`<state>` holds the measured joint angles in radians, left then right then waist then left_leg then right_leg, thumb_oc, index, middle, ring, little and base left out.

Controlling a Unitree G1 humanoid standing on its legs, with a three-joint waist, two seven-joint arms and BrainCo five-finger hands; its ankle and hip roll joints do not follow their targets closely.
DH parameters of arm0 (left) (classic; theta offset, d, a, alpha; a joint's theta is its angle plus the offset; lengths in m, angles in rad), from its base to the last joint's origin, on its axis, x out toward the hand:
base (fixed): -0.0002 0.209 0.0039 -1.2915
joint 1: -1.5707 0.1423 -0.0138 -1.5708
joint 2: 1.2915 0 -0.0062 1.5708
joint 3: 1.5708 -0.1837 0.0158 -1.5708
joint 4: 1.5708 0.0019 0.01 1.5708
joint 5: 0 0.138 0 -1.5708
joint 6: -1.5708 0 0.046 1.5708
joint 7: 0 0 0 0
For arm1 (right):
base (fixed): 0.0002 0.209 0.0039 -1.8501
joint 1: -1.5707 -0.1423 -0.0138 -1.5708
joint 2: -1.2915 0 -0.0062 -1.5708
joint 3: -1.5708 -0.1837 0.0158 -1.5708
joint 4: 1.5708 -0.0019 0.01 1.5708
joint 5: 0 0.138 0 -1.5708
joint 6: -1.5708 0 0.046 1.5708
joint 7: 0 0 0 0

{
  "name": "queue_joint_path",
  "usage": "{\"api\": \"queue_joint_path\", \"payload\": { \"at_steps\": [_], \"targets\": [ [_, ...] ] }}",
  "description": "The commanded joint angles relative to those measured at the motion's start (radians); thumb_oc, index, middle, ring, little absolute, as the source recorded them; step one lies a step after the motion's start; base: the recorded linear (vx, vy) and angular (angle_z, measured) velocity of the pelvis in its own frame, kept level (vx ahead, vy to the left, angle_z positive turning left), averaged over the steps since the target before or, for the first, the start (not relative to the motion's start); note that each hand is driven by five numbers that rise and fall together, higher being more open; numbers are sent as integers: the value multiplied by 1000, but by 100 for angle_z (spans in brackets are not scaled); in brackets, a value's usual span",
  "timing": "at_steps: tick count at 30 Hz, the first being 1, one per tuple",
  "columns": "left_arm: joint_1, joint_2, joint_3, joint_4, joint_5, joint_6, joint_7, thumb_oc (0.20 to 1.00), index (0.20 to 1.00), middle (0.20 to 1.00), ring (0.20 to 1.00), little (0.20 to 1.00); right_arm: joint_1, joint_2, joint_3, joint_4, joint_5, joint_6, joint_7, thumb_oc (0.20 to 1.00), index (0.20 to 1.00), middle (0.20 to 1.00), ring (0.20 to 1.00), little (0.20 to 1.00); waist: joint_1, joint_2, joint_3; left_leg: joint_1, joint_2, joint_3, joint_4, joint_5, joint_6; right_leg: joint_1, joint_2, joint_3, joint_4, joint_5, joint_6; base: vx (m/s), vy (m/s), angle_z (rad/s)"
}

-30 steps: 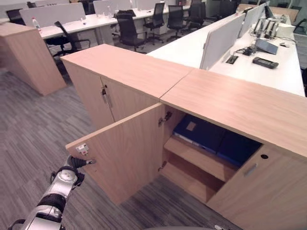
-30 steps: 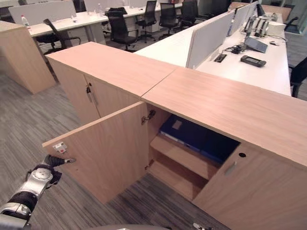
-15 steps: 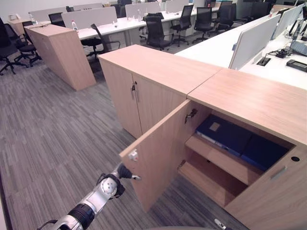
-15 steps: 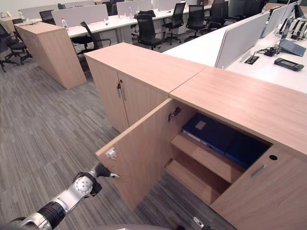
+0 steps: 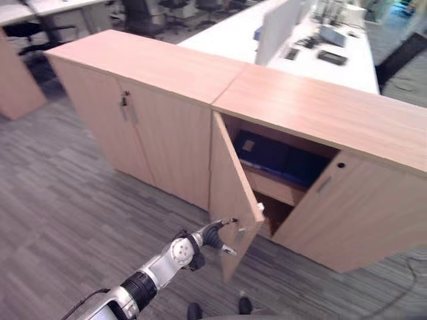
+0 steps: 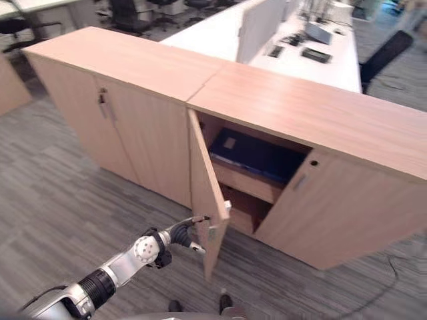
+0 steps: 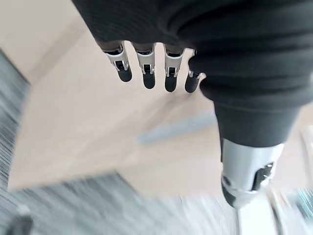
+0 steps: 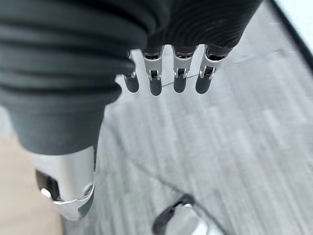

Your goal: Put the empty folder in the office cabinet

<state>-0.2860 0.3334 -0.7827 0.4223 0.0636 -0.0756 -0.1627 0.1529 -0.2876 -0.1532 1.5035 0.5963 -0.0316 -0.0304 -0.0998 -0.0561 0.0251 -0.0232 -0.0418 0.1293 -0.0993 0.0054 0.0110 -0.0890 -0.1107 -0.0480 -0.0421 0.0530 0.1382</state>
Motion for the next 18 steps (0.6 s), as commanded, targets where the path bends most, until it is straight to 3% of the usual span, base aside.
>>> {"api": "queue_joint_path", "payload": {
  "at_steps": [1,12,15,18],
  "targets": [
    [-123,-56,36,-35,-25,-69,-23,1000,1000,1000,1000,1000,-25,4,46,47,-1,7,15,1000,1000,1000,1000,1000,-41,6,-13,46,22,-58,12,-63,-23,24,8,1,-45,23,40,-29,27,-42],
    [-110,-99,58,96,-23,-53,-12,1000,1000,1000,1000,1000,-45,31,112,58,-52,33,45,1000,1000,1000,1000,1000,-62,3,-14,64,25,-13,12,-89,-17,14,20,45,-45,28,46,-5,23,-17],
    [-100,-110,75,200,27,-42,15,1000,1000,1000,1000,1000,-58,27,118,54,-58,33,46,1000,1000,1000,1000,1000,-63,2,-16,68,26,-7,12,-90,-17,13,24,52,-45,27,45,0,-4,-15],
    [-34,-105,132,411,80,-12,39,1000,1000,1000,1000,1000,-82,5,120,48,-81,35,54,1000,1000,1000,1000,1000,-56,9,-22,78,31,3,12,-92,-19,19,30,55,-45,24,40,29,-9,-8]
  ]
}}
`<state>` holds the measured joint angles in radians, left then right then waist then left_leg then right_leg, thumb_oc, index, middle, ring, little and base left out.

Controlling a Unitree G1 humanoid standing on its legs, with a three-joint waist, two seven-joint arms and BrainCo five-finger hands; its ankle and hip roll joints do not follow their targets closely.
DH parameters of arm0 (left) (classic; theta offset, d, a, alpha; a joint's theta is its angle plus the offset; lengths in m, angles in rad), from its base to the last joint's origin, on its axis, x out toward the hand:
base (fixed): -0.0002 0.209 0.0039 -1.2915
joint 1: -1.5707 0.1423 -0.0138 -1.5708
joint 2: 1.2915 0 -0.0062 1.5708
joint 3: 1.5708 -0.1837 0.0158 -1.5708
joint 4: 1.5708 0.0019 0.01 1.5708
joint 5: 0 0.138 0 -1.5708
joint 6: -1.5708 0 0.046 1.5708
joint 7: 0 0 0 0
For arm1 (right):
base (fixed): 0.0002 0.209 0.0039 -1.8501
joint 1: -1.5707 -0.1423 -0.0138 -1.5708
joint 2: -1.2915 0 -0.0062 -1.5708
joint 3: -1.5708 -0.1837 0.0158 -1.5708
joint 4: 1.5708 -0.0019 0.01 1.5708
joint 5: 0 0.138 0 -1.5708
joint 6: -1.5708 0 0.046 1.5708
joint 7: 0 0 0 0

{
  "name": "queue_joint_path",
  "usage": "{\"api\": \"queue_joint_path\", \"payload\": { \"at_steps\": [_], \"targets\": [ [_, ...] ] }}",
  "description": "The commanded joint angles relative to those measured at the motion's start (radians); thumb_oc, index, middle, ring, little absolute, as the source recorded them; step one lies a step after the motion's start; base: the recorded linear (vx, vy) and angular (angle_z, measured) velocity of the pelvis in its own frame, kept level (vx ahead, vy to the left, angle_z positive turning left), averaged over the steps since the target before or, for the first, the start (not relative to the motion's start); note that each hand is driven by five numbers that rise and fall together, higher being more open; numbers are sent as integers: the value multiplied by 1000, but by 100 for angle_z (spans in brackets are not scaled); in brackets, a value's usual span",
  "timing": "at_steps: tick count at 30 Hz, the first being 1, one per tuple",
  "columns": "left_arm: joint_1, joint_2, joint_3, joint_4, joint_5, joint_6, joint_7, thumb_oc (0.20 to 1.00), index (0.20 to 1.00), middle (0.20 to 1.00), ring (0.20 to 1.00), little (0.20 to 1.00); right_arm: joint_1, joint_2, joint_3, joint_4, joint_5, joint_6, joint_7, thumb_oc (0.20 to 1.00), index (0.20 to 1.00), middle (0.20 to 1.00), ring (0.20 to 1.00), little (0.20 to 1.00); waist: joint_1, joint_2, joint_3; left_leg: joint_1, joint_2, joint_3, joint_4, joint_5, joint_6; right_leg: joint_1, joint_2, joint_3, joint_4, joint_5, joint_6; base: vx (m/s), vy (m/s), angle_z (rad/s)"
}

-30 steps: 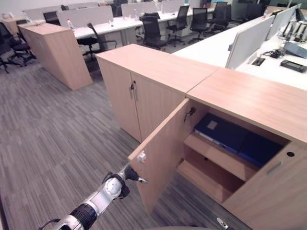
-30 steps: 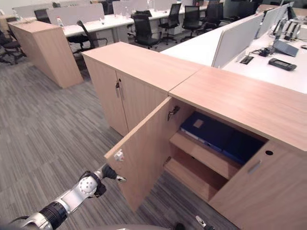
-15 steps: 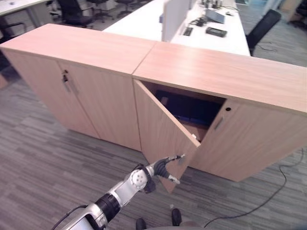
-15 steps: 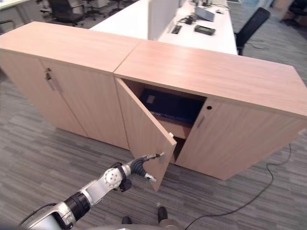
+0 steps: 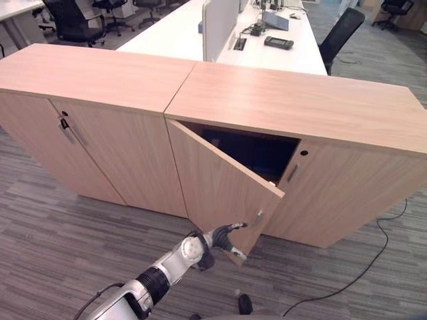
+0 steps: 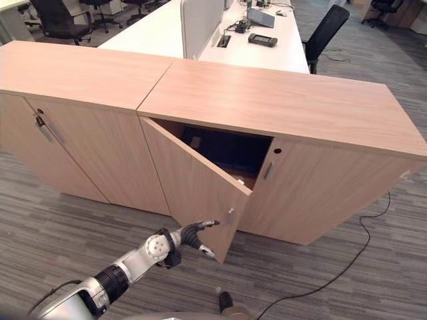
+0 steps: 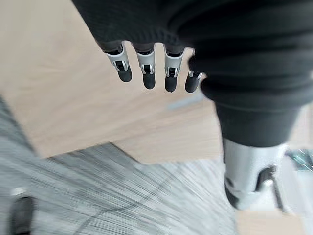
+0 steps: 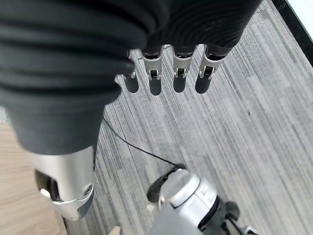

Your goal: Put the empty folder in the office cabinet

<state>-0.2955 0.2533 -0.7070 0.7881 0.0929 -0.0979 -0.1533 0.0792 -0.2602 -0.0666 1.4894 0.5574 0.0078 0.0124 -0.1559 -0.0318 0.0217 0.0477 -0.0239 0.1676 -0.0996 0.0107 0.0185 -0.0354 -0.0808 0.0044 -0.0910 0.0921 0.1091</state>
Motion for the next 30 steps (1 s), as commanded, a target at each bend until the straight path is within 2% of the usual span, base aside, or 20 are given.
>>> {"api": "queue_joint_path", "payload": {
  "at_steps": [1,6,8,10,12,13,17,24,26,30],
  "targets": [
    [7,-15,84,88,59,15,33,1000,1000,1000,1000,1000,-14,-29,32,61,-50,-3,17,1000,1000,1000,1000,1000,4,-12,-22,10,14,-34,12,-98,-28,-31,1,0,4,-18,68,39,-5,-20],
    [122,-12,257,460,58,44,97,1000,1000,1000,1000,1000,-32,-64,23,61,-71,1,43,1000,1000,1000,1000,1000,24,-4,-37,20,17,-35,12,-94,-36,-18,4,-11,4,-23,59,40,-5,2],
    [136,-11,292,511,50,45,104,1000,1000,1000,1000,1000,-35,-72,21,63,-69,1,46,1000,1000,1000,1000,1000,25,-3,-39,23,18,-36,12,-94,-37,-13,5,-12,4,-24,58,40,-3,4],
    [182,14,368,602,33,49,114,1000,1000,1000,1000,1000,-36,-92,13,64,-64,-3,59,1000,1000,1000,1000,1000,34,-2,-49,30,22,-36,12,-93,-43,-2,6,-15,4,-26,53,55,-6,9],
    [201,23,405,613,2,54,109,1000,1000,1000,1000,1000,-35,-101,11,69,-66,-4,63,1000,1000,1000,1000,1000,38,0,-55,35,23,-40,12,-92,-45,7,5,-22,4,-28,52,42,-8,12],
    [221,18,442,621,-36,55,113,1000,1000,1000,1000,1000,-21,-73,18,57,-64,-11,58,1000,1000,1000,1000,1000,39,4,-58,37,23,-41,12,-90,-46,12,6,-23,4,-29,50,30,-5,10],
    [237,-3,474,624,-89,54,113,1000,1000,1000,1000,1000,-10,-54,25,49,-61,-14,61,1000,1000,1000,1000,1000,37,7,-60,39,23,-43,12,-90,-46,19,5,-27,4,-30,48,13,3,-1],
    [219,-59,425,577,-151,31,93,1000,1000,1000,1000,1000,-13,-38,57,46,-82,-22,52,1000,1000,1000,1000,1000,31,18,-67,40,28,-45,12,-89,-49,27,7,-36,4,-39,45,0,0,0],
    [227,-77,428,565,-230,36,51,1000,1000,1000,1000,1000,-14,-34,65,48,-90,-21,53,1000,1000,1000,1000,1000,29,23,-67,39,30,-45,12,-90,-50,28,9,-36,4,-41,44,0,0,0],
    [243,-98,456,573,-326,48,31,1000,1000,1000,1000,1000,-17,-27,70,45,-89,-14,59,1000,1000,1000,1000,1000,29,25,-66,38,33,-44,12,-88,-51,29,10,-39,4,-43,42,4,-10,0]
  ]
}}
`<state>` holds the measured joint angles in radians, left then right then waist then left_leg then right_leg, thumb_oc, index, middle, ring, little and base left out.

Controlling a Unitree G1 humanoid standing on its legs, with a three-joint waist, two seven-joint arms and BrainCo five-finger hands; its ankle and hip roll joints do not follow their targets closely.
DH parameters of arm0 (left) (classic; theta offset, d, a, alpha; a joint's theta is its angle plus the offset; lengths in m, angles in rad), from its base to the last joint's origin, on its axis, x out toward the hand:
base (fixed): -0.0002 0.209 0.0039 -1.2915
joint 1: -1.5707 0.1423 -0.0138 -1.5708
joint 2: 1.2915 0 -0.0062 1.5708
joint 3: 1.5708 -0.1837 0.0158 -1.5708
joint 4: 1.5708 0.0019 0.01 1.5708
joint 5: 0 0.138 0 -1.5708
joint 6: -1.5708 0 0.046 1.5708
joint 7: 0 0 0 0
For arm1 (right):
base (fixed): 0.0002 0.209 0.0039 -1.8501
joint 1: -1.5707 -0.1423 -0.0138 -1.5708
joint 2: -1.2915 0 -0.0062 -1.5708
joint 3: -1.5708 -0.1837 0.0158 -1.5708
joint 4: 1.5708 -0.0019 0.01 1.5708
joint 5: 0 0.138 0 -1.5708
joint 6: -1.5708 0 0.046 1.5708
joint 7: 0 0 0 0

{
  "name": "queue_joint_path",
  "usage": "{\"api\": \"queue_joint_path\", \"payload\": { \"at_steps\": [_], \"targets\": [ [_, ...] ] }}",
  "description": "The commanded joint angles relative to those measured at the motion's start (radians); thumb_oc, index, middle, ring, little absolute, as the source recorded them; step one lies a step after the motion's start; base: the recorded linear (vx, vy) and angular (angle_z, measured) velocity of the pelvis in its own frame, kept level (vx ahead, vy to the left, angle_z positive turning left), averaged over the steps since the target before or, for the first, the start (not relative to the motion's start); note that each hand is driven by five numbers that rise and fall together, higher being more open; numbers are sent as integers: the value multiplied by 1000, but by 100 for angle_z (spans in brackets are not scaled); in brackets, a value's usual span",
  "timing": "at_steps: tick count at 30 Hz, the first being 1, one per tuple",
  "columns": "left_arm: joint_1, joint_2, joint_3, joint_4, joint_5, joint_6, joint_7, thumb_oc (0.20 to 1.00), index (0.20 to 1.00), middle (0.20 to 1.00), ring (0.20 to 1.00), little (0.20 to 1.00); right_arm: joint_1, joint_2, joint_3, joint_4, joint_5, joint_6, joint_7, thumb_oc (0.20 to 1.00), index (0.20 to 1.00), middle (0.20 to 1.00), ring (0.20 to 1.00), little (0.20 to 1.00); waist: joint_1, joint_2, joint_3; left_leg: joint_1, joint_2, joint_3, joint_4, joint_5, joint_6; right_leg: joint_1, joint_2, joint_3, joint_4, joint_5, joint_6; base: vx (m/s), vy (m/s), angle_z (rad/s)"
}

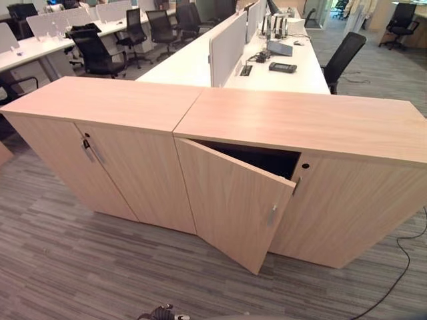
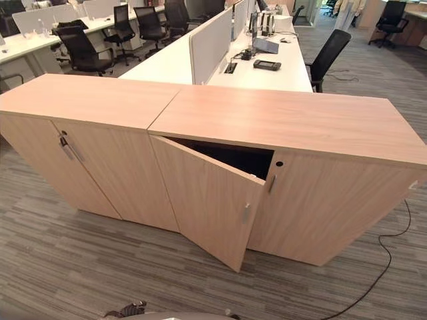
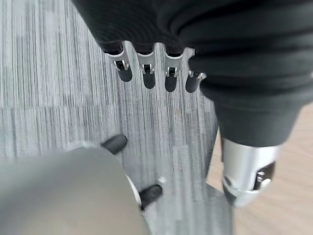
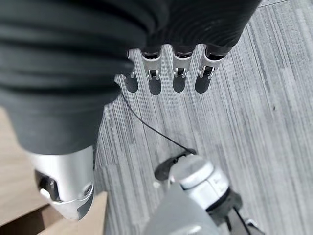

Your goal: Put the empty folder in the office cabinet

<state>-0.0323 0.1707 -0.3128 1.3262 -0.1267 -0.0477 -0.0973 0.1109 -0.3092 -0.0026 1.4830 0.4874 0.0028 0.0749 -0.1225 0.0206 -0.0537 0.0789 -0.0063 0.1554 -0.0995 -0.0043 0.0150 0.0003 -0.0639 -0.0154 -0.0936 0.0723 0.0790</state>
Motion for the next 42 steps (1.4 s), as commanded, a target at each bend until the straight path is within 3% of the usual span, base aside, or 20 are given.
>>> {"api": "queue_joint_path", "payload": {
  "at_steps": [1,8,14,17,18,19,20,23,26,31,42],
  "targets": [
    [-17,-22,78,47,-128,5,-23,1000,1000,1000,1000,1000,-52,25,10,49,-20,-8,-3,1000,1000,1000,1000,1000,-3,-27,10,6,17,-32,12,-71,-49,-6,-5,-21,6,-25,70,14,-43,1],
    [-18,-37,102,87,-114,5,-6,1000,1000,1000,1000,1000,-67,40,35,46,-55,5,-3,1000,1000,1000,1000,1000,1,-21,13,4,32,-40,12,-66,-61,-1,5,-33,6,-43,62,16,-58,2],
    [6,-15,130,-88,-189,-73,137,1000,1000,1000,1000,1000,-89,44,34,46,-77,-10,-69,1000,1000,1000,1000,1000,37,-29,53,8,66,-88,24,-46,-84,26,20,-66,6,-70,40,-29,-106,23],
    [19,-17,154,-94,-247,-81,145,1000,1000,1000,1000,1000,-120,57,70,38,-95,-10,-75,1000,1000,1000,1000,1000,68,-50,102,-68,73,-108,205,-80,-91,52,26,-72,8,-77,12,-95,-132,28],
    [19,-17,155,-94,-247,-81,145,1000,1000,1000,1000,1000,-121,58,70,38,-95,-10,-75,1000,1000,1000,1000,1000,67,-50,102,-72,74,-109,214,-85,-91,52,26,-73,8,-76,12,-138,-88,17],
    [19,-23,158,-91,-274,-81,142,1000,1000,1000,1000,1000,-144,54,103,16,-128,-14,-82,1000,1000,1000,1000,1000,91,-51,138,-136,42,-176,317,-80,-85,51,25,-71,20,-78,-1,-126,-49,4],
    [20,-26,152,-87,-281,-80,135,1000,1000,1000,1000,1000,-158,46,120,10,-151,-12,-82,1000,1000,1000,1000,1000,99,-46,145,-169,14,-225,341,-75,-76,44,27,-68,26,-79,-4,-133,-51,4],
    [36,-30,128,-78,-275,-74,99,1000,1000,1000,1000,1000,-190,30,170,9,-232,-2,-72,1000,1000,1000,1000,1000,118,-33,138,-182,-48,-322,288,-77,-63,30,33,-42,44,-81,-4,19,24,4],
    [54,-34,132,-40,-251,-64,72,1000,1000,1000,1000,1000,-203,19,190,-13,-273,-1,-65,1000,1000,1000,1000,1000,115,-10,105,-122,-34,-318,182,-51,-59,34,37,-33,37,-82,-6,77,91,-31],
    [52,-26,114,-27,-190,-62,53,1000,1000,1000,1000,1000,-199,29,223,-14,-324,6,-48,1000,1000,1000,1000,1000,121,3,60,-45,-36,-336,46,-15,-50,54,39,-43,6,-79,-5,86,70,-8],
    [33,-7,56,-8,-79,-58,51,1000,1000,1000,1000,1000,-272,53,280,-51,-334,11,-43,1000,1000,1000,1000,1000,136,1,26,-8,-44,-323,12,-19,-37,75,24,-39,6,-86,21,21,62,0]
  ]
}}
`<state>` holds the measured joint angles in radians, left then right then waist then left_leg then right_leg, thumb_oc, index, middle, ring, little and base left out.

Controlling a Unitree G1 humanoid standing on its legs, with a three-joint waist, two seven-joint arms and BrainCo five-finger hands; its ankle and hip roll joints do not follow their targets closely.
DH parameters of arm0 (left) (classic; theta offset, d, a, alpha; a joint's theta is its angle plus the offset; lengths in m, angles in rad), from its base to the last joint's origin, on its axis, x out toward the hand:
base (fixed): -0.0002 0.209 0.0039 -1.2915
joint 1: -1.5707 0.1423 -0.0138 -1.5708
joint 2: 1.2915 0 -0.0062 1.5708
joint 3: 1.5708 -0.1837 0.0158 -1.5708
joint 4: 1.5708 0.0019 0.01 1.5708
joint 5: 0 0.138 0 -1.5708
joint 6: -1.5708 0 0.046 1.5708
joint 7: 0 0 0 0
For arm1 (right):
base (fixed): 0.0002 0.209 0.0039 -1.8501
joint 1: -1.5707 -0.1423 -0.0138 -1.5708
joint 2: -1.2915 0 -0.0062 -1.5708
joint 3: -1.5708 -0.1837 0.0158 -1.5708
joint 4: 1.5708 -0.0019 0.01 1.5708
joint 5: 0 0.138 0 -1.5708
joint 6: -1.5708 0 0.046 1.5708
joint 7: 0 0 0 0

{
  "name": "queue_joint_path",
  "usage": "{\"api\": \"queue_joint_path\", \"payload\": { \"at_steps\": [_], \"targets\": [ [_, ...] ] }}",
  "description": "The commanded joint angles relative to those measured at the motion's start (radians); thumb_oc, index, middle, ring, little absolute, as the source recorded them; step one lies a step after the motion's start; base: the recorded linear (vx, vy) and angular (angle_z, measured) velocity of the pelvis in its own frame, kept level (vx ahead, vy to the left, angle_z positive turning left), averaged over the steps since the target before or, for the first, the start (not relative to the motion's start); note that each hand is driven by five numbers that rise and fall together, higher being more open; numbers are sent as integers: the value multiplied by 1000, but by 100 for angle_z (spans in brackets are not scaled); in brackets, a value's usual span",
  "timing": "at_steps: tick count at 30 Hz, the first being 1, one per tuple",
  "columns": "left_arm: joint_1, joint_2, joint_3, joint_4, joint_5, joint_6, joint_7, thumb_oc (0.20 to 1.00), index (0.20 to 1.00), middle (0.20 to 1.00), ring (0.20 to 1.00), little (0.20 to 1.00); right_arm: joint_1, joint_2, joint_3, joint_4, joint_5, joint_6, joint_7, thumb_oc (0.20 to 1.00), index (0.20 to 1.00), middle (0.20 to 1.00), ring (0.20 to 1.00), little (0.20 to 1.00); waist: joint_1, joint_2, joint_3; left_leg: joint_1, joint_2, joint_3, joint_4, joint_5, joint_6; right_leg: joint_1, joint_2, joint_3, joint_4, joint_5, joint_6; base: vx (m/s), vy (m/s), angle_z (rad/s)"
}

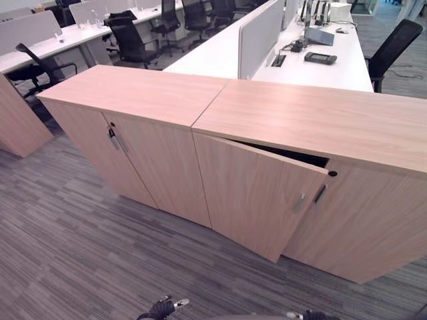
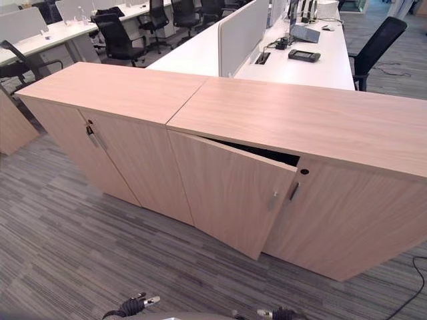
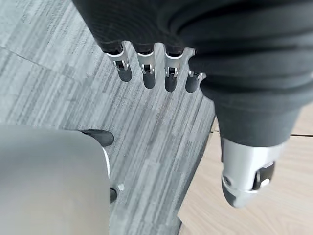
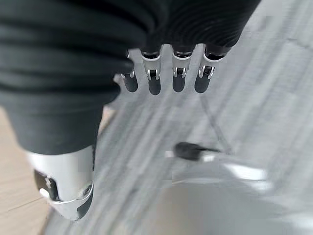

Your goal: Put the empty folder in the office cabinet

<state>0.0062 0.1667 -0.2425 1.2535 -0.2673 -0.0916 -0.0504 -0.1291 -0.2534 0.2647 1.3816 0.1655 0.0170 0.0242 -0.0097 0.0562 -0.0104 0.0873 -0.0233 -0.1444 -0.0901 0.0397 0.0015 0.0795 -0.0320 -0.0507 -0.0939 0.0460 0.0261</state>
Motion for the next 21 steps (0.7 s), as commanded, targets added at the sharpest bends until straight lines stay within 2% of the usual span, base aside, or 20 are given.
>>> {"api": "queue_joint_path", "payload": {
  "at_steps": [1,6,12,15,16,17,18,21],
  "targets": [
    [-5,-2,-14,71,67,-11,4,1000,1000,1000,1000,1000,-36,0,14,48,-11,-2,6,1000,1000,1000,1000,1000,24,-36,-18,-16,-29,-23,3,-64,-23,-4,-11,-3,7,-57,77,0,0,0],
    [-8,0,1,75,61,-12,-1,1000,1000,1000,1000,1000,-31,8,8,45,-16,-2,2,1000,1000,1000,1000,1000,24,-30,-13,-17,-38,-24,3,-64,-16,-11,-32,-2,7,-42,89,-11,50,-1],
    [-11,-12,2,67,51,-18,0,1000,1000,1000,1000,1000,-6,12,-16,42,-41,4,-8,1000,1000,1000,1000,1000,6,0,11,-29,-70,-10,3,-62,5,-47,-77,9,19,-5,114,-37,115,-7],
    [-14,-20,-7,65,51,-18,-6,1000,1000,1000,1000,1000,-9,5,-33,46,-55,10,-15,1000,1000,1000,1000,1000,-2,22,31,-40,-85,11,3,-61,20,-100,-102,19,72,-5,131,-61,155,-26],
    [-14,-18,-10,69,59,-16,-7,1000,1000,1000,1000,1000,-14,5,-51,49,-51,10,-19,1000,1000,1000,1000,1000,-2,33,47,-44,-89,35,3,-61,22,-136,-123,2,119,-2,140,-64,141,-43],
    [-14,-18,-10,69,59,-16,-7,1000,1000,1000,1000,1000,-14,5,-52,49,-51,10,-19,1000,1000,1000,1000,1000,-1,33,47,-44,-89,36,3,-62,22,-137,-123,4,121,-3,140,-104,94,-72],
    [-18,-11,-12,73,82,-12,-7,1000,1000,1000,1000,1000,-21,-2,-79,67,-48,13,-21,1000,1000,1000,1000,1000,9,43,57,-53,-70,74,3,-66,17,-155,-176,-105,153,-2,147,-60,3,-112],
    [-16,2,-8,68,96,-13,5,1000,1000,1000,1000,1000,-17,-4,-80,78,-64,16,-34,1000,1000,1000,1000,1000,22,27,60,-44,-65,91,3,-70,16,-139,-194,-172,150,10,144,-9,-37,-69]
  ]
}}
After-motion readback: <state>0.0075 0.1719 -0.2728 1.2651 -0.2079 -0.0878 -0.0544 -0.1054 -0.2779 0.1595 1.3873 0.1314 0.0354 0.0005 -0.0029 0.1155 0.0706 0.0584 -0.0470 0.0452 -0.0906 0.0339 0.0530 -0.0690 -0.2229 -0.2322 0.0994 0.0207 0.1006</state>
